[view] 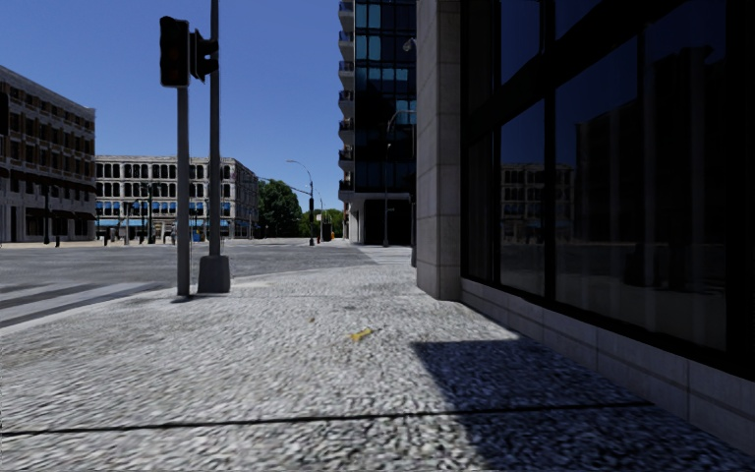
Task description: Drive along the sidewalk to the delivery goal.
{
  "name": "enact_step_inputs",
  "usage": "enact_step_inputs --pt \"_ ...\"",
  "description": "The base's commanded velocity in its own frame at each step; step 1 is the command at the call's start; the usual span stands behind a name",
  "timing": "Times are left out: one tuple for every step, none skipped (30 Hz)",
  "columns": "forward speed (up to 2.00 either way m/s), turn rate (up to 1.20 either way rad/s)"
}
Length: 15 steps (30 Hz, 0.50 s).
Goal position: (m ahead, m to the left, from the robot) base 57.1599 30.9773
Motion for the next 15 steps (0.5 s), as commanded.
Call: enact_step_inputs --pt "1.76 0.16" --pt "1.75 0.23" --pt "1.74 0.31" --pt "1.74 0.45" --pt "1.74 0.63" --pt "1.74 0.74" --pt "1.74 0.74" --pt "1.74 0.81" --pt "1.74 0.84" --pt "1.74 0.92" --pt "1.74 0.99" --pt "1.74 0.99" --pt "1.74 1.02" --pt "1.74 1.03" --pt "1.74 1.03"
